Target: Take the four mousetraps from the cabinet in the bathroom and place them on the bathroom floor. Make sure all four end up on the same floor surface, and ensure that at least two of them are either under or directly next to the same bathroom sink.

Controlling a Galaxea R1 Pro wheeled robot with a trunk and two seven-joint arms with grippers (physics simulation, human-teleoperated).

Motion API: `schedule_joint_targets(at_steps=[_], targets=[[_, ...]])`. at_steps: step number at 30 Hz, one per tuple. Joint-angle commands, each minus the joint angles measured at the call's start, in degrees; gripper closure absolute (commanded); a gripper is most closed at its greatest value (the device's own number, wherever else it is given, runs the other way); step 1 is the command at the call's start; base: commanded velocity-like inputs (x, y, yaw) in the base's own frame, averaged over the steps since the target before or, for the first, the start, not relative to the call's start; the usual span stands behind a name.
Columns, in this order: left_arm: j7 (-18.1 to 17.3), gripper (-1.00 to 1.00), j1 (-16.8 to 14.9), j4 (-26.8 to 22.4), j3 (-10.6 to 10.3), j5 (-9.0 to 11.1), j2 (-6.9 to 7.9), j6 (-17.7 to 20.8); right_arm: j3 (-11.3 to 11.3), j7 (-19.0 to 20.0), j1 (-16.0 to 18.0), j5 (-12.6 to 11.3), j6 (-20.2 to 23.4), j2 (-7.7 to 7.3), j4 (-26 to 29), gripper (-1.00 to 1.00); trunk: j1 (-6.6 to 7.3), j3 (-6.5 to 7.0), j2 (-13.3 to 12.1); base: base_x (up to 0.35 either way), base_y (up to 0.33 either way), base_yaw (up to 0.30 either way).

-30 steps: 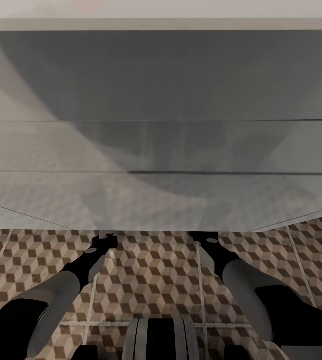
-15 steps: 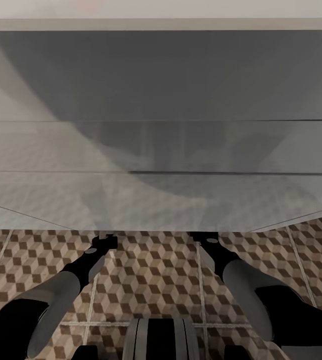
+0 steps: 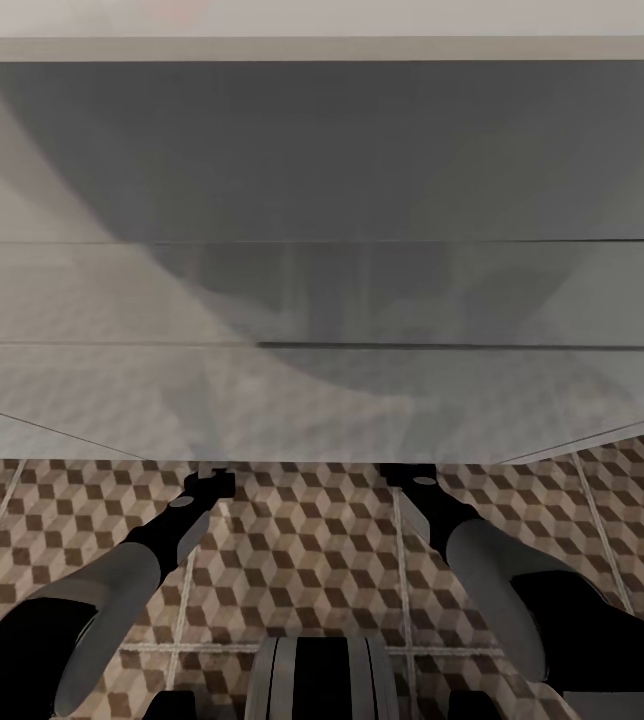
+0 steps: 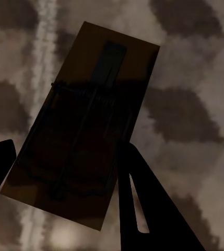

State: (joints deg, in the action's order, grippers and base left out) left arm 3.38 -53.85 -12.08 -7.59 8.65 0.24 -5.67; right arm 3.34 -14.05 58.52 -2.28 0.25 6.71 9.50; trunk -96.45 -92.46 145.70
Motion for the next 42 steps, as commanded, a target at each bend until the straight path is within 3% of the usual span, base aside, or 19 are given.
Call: schedule_joint_targets(at_steps=[1, 42], targets=[[0.22, 1.00, -0.03, 0.04, -0.50, 0.58, 0.03, -0.20, 0.36, -0.30, 0.02, -0.29, 0.03, 0.02, 0.00, 1.00, 0.01, -0.03, 0.01, 0.000, 0.000, 0.000], [0.22, 1.00, -0.03, 0.04, -0.50, 0.57, -0.33, -0.22, 0.33, 2.53, 0.02, -0.52, -0.16, 0.09, -0.14, 1.00, 0.01, -0.03, 0.01, 0.000, 0.000, 0.000]])
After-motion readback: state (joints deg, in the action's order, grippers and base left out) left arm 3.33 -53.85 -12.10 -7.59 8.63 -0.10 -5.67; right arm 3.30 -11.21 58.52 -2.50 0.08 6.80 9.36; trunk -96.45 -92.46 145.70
